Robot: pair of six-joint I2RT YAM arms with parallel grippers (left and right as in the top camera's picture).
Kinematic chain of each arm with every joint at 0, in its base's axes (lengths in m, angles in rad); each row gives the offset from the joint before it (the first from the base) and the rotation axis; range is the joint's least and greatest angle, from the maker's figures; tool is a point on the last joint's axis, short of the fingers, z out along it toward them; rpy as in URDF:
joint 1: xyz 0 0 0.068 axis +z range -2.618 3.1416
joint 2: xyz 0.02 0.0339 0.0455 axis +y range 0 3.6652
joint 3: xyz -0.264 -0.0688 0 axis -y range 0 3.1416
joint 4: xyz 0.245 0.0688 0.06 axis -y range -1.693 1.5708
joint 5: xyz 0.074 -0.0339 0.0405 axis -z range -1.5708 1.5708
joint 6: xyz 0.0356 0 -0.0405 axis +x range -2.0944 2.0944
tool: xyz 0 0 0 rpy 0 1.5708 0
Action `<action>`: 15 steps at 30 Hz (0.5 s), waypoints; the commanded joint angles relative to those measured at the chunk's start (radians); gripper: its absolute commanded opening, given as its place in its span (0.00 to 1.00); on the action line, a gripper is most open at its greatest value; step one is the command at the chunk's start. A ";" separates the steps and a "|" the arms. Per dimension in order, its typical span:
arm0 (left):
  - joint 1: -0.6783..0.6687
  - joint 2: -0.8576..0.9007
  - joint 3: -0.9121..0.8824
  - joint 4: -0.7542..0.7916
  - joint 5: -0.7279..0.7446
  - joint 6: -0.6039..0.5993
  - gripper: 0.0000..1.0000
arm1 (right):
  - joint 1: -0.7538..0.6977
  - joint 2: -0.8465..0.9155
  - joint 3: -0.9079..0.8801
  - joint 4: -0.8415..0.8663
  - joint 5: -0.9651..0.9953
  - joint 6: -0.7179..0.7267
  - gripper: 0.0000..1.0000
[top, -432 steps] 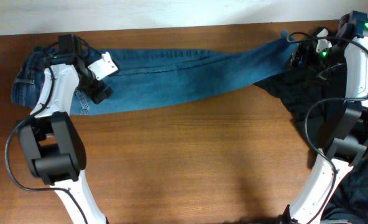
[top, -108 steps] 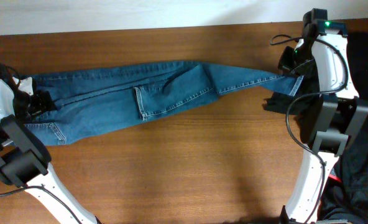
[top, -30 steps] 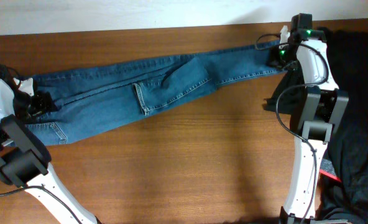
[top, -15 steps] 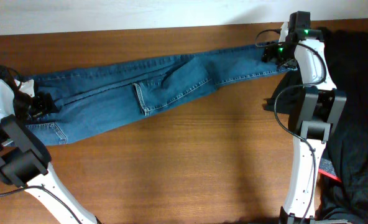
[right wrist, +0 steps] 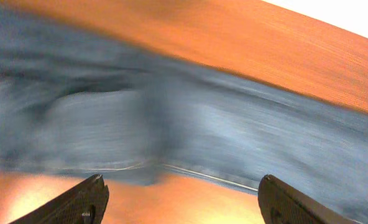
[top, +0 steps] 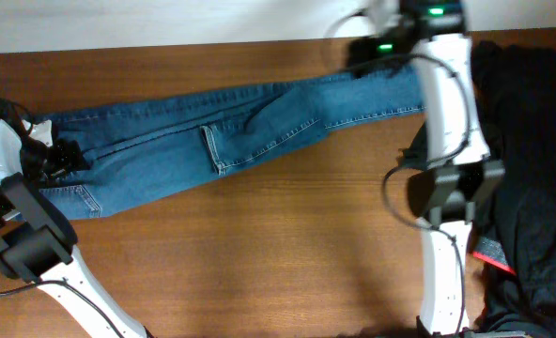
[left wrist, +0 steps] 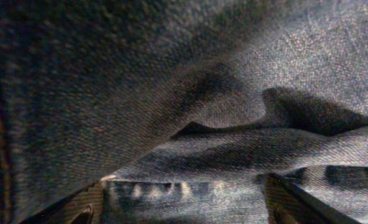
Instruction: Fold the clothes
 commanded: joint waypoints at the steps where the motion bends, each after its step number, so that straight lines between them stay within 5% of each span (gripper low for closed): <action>1: 0.003 0.024 -0.019 -0.012 0.001 -0.005 0.85 | 0.151 0.018 -0.027 -0.034 -0.001 -0.073 0.82; 15: 0.003 0.024 -0.019 -0.011 0.008 -0.006 0.86 | 0.545 0.022 -0.267 0.131 0.259 -0.030 0.82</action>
